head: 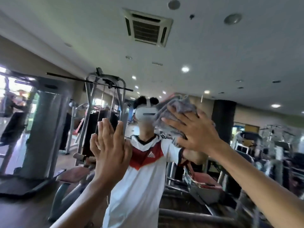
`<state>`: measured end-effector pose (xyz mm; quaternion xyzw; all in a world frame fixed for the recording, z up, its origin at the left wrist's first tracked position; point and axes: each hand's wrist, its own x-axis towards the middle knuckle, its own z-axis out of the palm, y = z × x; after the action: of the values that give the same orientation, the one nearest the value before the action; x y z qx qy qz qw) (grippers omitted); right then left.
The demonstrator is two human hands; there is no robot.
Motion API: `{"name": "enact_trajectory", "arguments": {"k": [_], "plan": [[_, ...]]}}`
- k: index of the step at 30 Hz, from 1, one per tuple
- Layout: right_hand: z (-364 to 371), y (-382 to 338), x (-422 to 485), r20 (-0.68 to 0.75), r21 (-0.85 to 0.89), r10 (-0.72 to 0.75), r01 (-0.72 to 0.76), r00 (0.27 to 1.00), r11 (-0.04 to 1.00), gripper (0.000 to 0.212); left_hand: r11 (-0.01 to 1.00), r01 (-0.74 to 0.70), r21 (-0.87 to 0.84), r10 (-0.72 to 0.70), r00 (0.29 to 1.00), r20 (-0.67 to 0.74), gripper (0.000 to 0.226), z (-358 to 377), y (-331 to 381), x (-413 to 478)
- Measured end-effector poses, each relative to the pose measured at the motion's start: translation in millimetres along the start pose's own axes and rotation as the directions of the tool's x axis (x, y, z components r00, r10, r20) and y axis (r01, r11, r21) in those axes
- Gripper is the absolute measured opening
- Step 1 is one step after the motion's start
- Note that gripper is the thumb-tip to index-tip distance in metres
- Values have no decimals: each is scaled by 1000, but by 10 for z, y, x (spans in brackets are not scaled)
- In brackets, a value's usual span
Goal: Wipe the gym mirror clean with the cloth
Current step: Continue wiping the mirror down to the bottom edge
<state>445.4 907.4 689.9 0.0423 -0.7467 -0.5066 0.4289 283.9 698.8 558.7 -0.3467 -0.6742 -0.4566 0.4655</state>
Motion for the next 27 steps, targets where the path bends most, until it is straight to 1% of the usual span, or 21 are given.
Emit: {"name": "enact_trajectory", "arguments": {"k": [1,2,4,5,6,7,9,10,11,13,15,17,18,19,20,21,23,24,25,26,27], "plan": [[19,244,-113,-44,1,197,-197,979,980,70,1000,-18,-3,18,1000,-7,64,33,59,23],[19,427,-231,-77,40,406,-404,911,914,67,1000,-30,-1,30,999,-21,63,62,111,43],[30,463,-371,-141,148,726,-711,673,688,61,999,-49,16,50,998,-39,62,119,197,55],[71,351,-412,-157,172,798,-779,582,603,61,998,-62,28,63,998,-27,61,160,238,41],[92,192,-457,-164,163,800,-784,577,599,61,996,-82,45,82,997,-6,60,204,289,12],[100,20,-556,-160,136,720,-708,675,693,62,991,-114,68,113,993,20,59,262,350,-33],[78,-117,-830,-64,79,336,-331,940,940,68,969,-210,128,204,977,59,55,369,452,-96],[50,0,-1009,-5,64,155,-154,988,986,70,955,-257,150,249,966,73,53,423,518,-119],[28,183,-1172,23,49,71,-72,997,996,71,941,-294,168,284,955,80,53,484,593,-137],[68,594,-1407,19,24,189,-190,982,982,68,918,-340,202,333,940,70,54,602,742,-149],[136,1004,-1574,-37,21,513,-513,857,858,64,899,-381,215,380,924,48,54,705,932,-123],[111,1223,-1662,-133,82,788,-786,601,613,61,885,-413,215,414,909,42,53,801,1133,-85],[99,1213,-1657,-158,140,874,-866,459,480,60,884,-415,216,416,908,40,52,844,1213,-74],[81,1133,-1665,-136,173,919,-904,370,390,60,885,-412,216,414,909,38,53,896,1308,-82],[71,987,-1714,-102,164,914,-899,393,405,60,883,-417,214,418,907,43,53,952,1398,-109],[81,806,-1817,-89,125,844,-834,530,537,59,875,-436,211,436,898,48,53,1009,1500,-148],[84,560,-2147,-11,47,484,-484,875,874,58,825,-520,222,522,851,52,50,1131,1687,-190],[71,622,-2318,56,38,304,-306,951,951,60,792,-561,240,566,822,52,47,1181,1771,-184],[60,775,-2453,93,32,194,-197,977,980,63,766,-588,261,599,800,45,45,1226,1852,-167],[63,962,-2536,103,15,180,-182,978,983,65,747,-603,280,619,784,37,43,1261,1925,-135],[86,1154,-2586,84,-8,258,-258,963,966,63,737,-610,292,629,776,34,42,1280,1978,-104]]}}
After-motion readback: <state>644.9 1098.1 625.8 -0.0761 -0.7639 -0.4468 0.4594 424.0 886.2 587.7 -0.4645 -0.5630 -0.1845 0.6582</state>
